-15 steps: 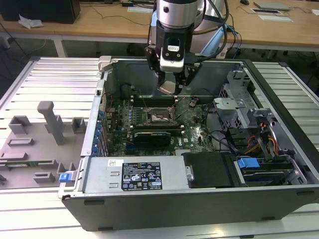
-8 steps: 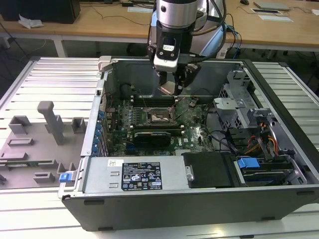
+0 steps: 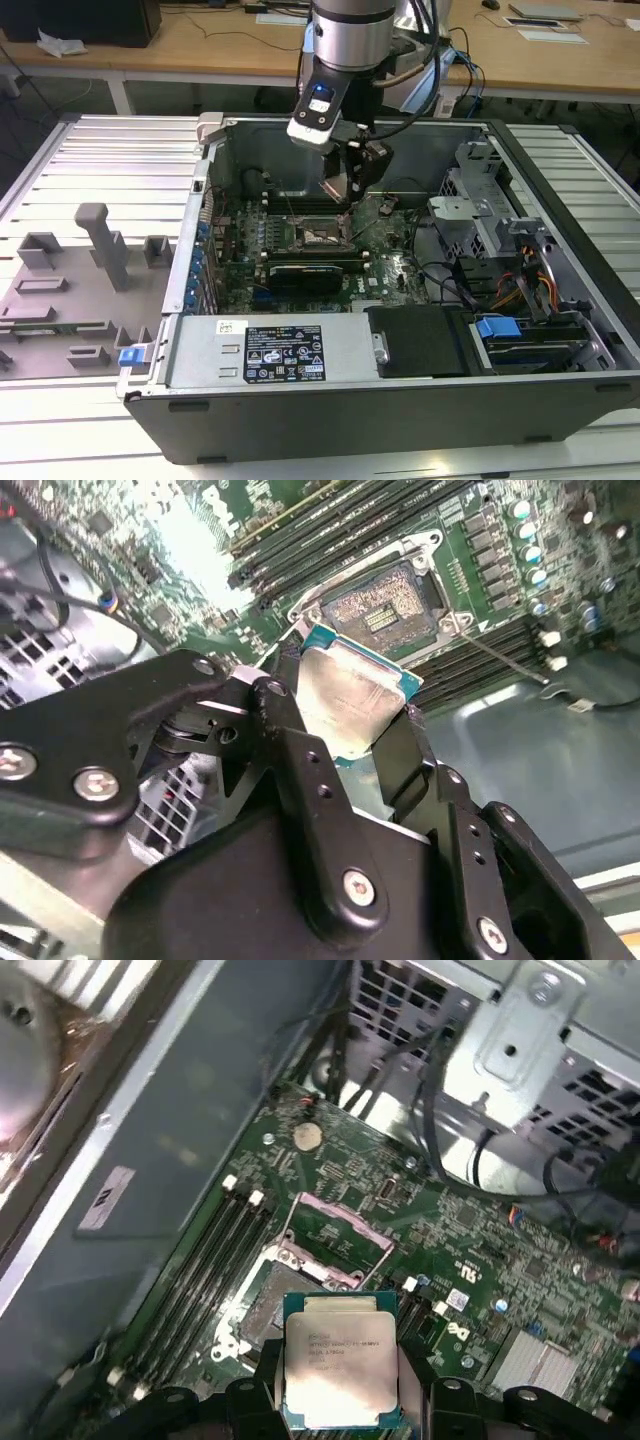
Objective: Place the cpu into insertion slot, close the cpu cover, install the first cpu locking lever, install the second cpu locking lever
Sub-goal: 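Place the cpu into insertion slot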
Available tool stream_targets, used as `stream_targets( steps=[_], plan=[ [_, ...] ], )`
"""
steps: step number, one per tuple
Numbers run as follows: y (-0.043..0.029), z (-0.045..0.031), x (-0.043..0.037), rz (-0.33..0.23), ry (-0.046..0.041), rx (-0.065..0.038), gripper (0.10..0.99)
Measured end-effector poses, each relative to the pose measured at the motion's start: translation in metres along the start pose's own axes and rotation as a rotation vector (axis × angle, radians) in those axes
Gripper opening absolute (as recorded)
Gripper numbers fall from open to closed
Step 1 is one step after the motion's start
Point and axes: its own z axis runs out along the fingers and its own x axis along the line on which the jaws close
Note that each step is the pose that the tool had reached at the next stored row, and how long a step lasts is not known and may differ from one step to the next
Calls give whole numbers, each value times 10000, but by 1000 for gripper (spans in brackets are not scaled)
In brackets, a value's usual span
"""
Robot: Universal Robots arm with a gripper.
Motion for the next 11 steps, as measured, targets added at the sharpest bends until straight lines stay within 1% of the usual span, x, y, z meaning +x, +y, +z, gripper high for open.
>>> stream_targets(
  steps=[1,3,5,11],
  plan=[
    [-3,29,0,329,-29,-6,541],
    [-5,63,-1,692,-62,-13,541],
    [-11,117,-2,1340,-120,-26,541],
    [-14,158,-3,2456,-220,-47,541]
  ],
)
